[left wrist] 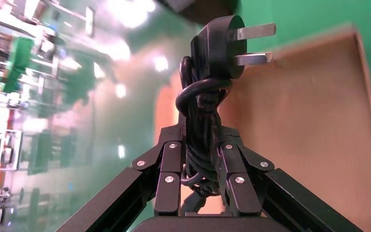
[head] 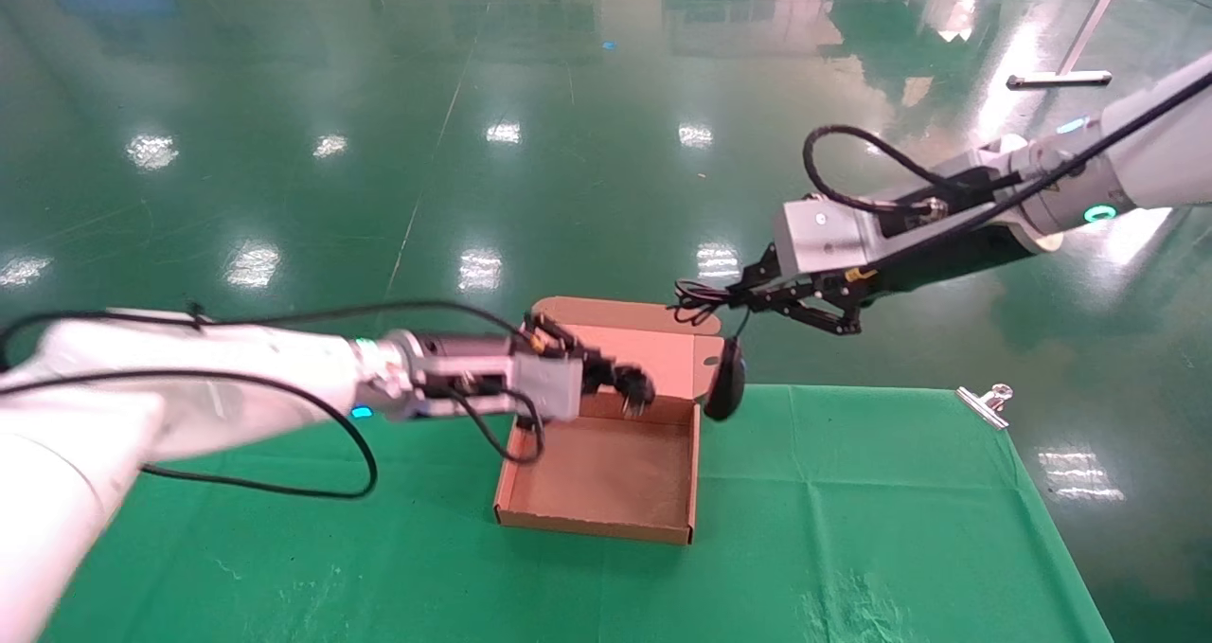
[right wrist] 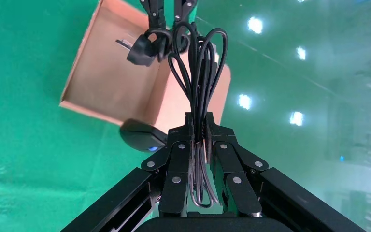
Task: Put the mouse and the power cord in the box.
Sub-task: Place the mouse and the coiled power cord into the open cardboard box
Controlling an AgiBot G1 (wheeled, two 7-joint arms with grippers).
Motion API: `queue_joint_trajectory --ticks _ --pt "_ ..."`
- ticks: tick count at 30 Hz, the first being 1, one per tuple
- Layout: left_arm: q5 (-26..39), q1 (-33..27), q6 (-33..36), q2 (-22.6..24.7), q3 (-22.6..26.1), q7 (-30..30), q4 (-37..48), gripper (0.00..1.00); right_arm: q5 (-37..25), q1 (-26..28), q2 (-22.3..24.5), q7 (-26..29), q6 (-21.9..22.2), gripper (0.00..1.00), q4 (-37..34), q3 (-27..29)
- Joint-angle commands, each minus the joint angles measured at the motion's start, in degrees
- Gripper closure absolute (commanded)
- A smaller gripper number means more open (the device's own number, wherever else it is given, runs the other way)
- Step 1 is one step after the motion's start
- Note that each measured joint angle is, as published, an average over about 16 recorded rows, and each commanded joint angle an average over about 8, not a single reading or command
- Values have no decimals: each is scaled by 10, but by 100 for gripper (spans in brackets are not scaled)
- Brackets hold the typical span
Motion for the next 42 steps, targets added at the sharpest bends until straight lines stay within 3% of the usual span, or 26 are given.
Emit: queue_joint_trajectory --ticks 1,11,12,19,21,35,39,42 --pt "13 20 -30 9 10 9 -9 100 -1 -3 3 -3 -1 100 -2 -1" --pt "22 89 -127 11 98 -84 -116 100 -4 -21 7 -11 13 100 -10 -3" --pt "21 92 -135 11 107 -94 -123 95 -4 -23 7 -12 15 100 -10 -2" --pt "10 102 -176 9 165 -144 -151 11 -2 -32 7 -15 22 100 -12 -1" --pt "5 103 -182 8 180 -153 -155 0 -1 -34 8 -16 23 100 -13 -1" --pt "-42 96 -195 5 244 -172 -160 0 3 -43 9 -16 22 100 -15 2" --pt "-70 80 -158 -2 245 -179 -154 0 5 -42 4 -13 23 100 -14 4" --pt "-103 57 -88 -18 236 -183 -149 0 7 -43 -4 -11 26 100 -13 5"
